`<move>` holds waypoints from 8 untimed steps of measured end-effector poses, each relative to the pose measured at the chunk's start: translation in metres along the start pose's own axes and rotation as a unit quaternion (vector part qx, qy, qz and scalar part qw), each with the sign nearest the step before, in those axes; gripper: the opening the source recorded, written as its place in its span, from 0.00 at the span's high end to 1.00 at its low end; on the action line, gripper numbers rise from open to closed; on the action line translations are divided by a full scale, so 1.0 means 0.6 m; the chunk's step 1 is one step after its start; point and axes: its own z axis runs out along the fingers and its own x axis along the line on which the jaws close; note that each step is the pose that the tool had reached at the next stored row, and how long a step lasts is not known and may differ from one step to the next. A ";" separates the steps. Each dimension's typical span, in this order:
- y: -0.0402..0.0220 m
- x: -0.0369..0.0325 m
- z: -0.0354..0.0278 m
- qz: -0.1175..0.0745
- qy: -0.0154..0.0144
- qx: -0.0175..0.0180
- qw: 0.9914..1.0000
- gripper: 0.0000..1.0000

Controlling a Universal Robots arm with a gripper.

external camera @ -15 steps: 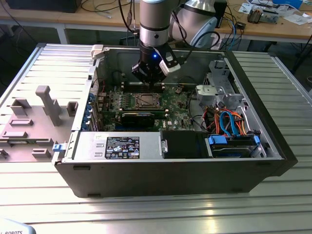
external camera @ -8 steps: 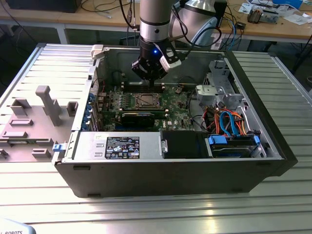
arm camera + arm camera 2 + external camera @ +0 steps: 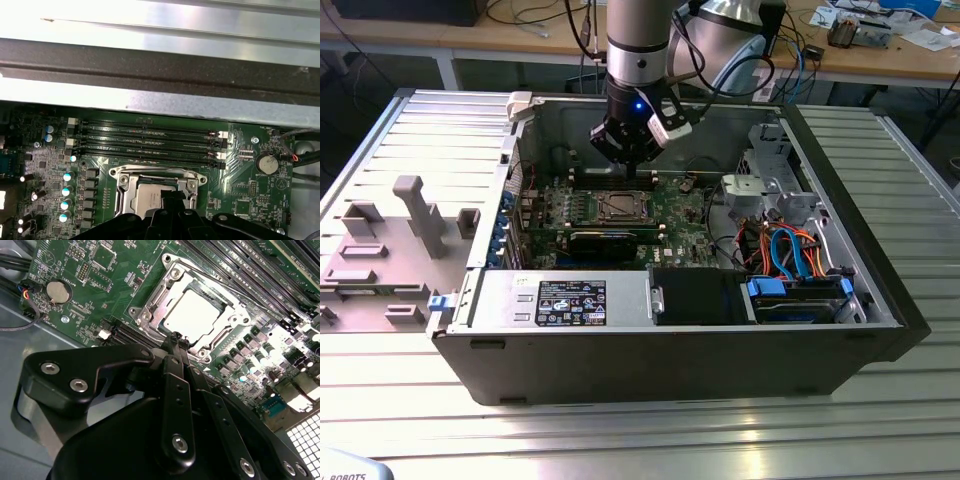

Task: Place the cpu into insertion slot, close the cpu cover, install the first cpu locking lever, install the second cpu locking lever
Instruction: 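Install the second cpu locking lever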

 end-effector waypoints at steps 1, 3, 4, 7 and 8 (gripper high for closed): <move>0.000 0.000 0.000 0.000 0.000 0.000 1.000 0.89; -0.001 0.000 0.000 0.000 0.000 0.000 1.000 0.89; -0.002 0.000 0.000 0.000 0.000 0.001 1.000 0.89; -0.007 0.001 0.000 0.000 0.000 0.001 1.000 0.89; -0.009 0.001 0.000 0.000 0.000 0.001 1.000 0.89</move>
